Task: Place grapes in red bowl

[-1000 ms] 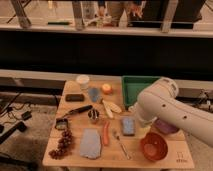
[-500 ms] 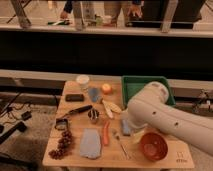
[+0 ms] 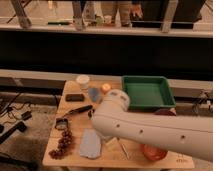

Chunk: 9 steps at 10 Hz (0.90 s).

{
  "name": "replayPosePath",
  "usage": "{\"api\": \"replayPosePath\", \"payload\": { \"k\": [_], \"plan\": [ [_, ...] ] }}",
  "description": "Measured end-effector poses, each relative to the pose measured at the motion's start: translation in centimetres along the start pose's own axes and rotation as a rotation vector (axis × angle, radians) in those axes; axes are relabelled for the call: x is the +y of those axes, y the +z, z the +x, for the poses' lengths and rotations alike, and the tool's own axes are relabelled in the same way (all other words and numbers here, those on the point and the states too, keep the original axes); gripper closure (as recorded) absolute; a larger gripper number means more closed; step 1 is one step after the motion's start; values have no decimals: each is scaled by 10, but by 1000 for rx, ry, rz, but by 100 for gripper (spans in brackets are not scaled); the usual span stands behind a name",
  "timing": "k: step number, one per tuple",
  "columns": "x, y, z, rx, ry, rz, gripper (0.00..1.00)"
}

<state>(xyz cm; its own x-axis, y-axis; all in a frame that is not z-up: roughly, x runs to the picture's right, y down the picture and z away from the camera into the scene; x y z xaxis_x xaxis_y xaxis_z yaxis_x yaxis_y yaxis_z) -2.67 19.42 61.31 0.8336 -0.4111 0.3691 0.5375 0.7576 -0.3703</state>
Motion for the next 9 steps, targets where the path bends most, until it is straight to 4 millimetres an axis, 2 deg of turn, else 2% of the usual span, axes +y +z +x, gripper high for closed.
{"api": "replayPosePath", "payload": {
  "k": [1,2,7,9],
  "plan": [
    [-10,7,-27,-27,-54,-1,20],
    [-12,9,-34,-34,-69,-2,20],
    [-11,10,-34,-34,-68,-6,20],
    [-14,19,-40,-33,-74,-18,20]
  ]
}}
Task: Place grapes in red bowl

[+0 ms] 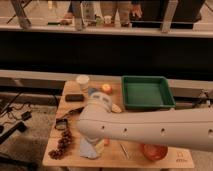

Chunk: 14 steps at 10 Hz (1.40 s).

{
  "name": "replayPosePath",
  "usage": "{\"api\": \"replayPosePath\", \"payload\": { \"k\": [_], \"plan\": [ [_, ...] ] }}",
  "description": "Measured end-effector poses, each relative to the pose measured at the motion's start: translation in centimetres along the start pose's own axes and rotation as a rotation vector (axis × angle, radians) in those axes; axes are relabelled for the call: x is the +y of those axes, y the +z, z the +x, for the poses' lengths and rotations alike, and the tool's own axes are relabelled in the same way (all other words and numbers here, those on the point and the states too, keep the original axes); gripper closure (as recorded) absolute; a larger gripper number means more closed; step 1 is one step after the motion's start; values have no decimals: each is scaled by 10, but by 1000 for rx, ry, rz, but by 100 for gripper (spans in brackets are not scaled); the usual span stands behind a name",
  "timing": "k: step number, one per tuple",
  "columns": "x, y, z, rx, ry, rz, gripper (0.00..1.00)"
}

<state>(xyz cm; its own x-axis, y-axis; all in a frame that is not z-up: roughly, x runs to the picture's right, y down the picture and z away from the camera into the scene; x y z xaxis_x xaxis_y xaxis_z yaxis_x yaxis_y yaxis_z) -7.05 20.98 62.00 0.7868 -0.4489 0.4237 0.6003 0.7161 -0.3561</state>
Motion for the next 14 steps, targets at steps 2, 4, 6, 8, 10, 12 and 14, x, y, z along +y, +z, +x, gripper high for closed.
{"api": "replayPosePath", "payload": {
  "k": [2,4,6,8,10,12,14],
  "plan": [
    [-19,10,-19,1,-38,-15,20],
    [-40,20,-37,2,-87,-30,20],
    [-55,27,-47,10,-127,-34,20],
    [-66,35,-63,10,-182,-29,20],
    [-67,38,-66,6,-203,-22,20],
    [-67,38,-66,5,-204,-20,20],
    [-67,38,-66,5,-205,-21,20]
  ]
}}
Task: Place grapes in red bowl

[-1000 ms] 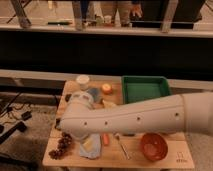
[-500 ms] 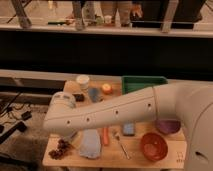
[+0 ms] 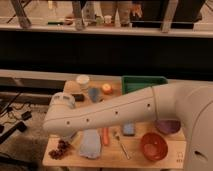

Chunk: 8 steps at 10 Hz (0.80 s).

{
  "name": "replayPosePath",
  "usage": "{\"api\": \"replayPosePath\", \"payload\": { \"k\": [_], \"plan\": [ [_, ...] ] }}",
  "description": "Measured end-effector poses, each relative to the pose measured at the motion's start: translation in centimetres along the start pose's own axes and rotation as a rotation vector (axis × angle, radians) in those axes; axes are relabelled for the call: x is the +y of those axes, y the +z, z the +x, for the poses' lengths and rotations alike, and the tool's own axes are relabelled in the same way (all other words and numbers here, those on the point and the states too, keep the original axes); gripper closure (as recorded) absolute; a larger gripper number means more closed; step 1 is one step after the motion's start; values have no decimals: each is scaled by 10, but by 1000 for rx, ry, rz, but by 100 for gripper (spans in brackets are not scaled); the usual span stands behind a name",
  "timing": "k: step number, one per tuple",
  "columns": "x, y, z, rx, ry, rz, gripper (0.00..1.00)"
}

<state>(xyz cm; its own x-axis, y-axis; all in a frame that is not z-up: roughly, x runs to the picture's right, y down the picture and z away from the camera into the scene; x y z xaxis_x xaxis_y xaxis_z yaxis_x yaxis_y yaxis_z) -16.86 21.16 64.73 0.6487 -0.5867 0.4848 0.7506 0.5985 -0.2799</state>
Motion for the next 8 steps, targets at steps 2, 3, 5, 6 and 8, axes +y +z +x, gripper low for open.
{"api": "replayPosePath", "payload": {
  "k": [2,3,5,6,8],
  "plan": [
    [-1,2,-2,-5,-8,-3,20],
    [-2,6,-8,-13,-32,-12,20],
    [-16,19,-28,-26,-90,-33,20],
    [-26,28,-42,-31,-127,-47,20],
    [-39,42,-60,-42,-188,-69,20]
  ]
}}
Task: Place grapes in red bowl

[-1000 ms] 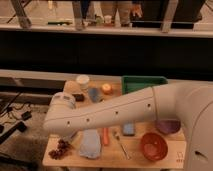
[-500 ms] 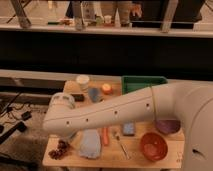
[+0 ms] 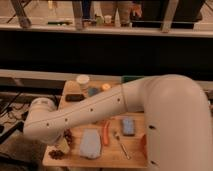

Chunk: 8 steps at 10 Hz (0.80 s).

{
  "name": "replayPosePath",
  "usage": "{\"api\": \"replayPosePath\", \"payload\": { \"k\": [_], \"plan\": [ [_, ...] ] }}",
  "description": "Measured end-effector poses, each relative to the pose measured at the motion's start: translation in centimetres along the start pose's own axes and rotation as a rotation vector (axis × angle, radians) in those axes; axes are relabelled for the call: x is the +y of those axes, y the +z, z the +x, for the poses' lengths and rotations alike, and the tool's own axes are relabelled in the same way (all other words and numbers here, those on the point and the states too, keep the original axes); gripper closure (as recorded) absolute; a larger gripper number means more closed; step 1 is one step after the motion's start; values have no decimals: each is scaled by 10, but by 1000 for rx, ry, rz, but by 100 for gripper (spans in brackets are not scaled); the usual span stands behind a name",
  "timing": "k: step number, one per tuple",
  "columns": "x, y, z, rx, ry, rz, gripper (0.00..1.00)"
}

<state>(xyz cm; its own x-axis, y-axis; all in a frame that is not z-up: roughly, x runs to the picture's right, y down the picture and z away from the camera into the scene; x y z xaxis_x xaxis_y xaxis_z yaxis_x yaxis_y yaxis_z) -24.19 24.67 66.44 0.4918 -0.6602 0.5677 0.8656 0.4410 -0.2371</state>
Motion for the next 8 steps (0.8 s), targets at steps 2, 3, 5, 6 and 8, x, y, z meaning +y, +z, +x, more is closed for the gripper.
{"api": "replayPosePath", "payload": {
  "k": [2,3,5,6,8],
  "plan": [
    [-9,12,-1,-15,-39,-7,20],
    [-12,19,3,-22,-52,-8,20],
    [-13,30,19,-27,-52,-7,20],
    [-11,35,25,-29,-45,-11,20],
    [-8,43,29,-35,-42,-19,20]
  ]
}}
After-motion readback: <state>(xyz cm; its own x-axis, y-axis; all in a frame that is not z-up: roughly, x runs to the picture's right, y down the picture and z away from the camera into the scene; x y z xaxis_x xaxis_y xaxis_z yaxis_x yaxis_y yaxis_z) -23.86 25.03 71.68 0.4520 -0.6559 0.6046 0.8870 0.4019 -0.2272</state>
